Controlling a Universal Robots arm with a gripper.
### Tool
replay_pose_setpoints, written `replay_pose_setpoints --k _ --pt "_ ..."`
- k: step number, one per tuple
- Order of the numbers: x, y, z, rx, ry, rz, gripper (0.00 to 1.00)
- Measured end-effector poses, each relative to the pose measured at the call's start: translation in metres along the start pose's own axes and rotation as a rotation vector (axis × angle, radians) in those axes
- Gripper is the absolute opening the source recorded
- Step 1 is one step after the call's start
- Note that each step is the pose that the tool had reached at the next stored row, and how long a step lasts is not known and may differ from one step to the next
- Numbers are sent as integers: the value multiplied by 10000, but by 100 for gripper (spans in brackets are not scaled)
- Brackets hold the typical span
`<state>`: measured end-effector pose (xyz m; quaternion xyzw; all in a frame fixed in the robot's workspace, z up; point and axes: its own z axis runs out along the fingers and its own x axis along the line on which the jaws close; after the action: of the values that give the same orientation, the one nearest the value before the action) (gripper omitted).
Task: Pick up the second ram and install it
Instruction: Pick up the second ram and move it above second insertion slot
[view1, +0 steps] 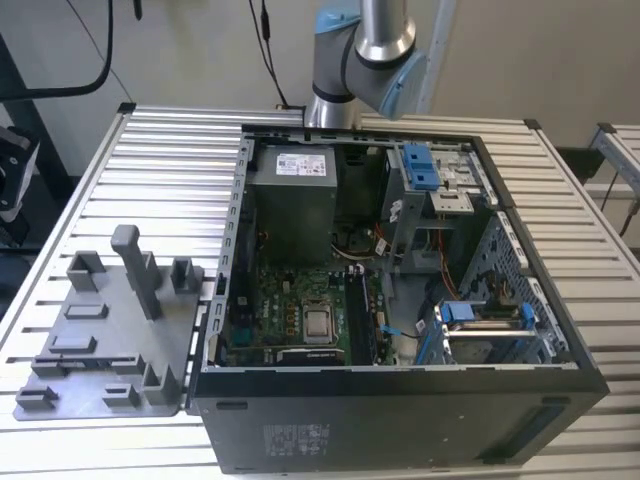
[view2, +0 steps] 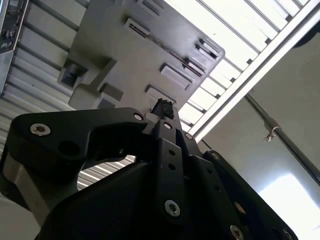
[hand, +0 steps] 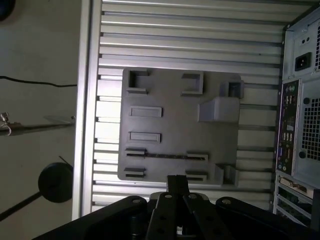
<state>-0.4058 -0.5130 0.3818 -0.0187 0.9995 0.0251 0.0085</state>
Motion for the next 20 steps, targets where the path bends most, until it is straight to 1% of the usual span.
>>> replay_pose_setpoints --k 4,6,11,16,20 --pt "-1 -2 -3 -1 -10 -92 11" --pt "0 -2 -2 -3 -5 -229 11" --pt "1 -2 -1 -16 24 -868 11" --pt "0 -1 -2 -30 69 -1741 11" --pt "1 -2 -2 -39 95 -2270 11"
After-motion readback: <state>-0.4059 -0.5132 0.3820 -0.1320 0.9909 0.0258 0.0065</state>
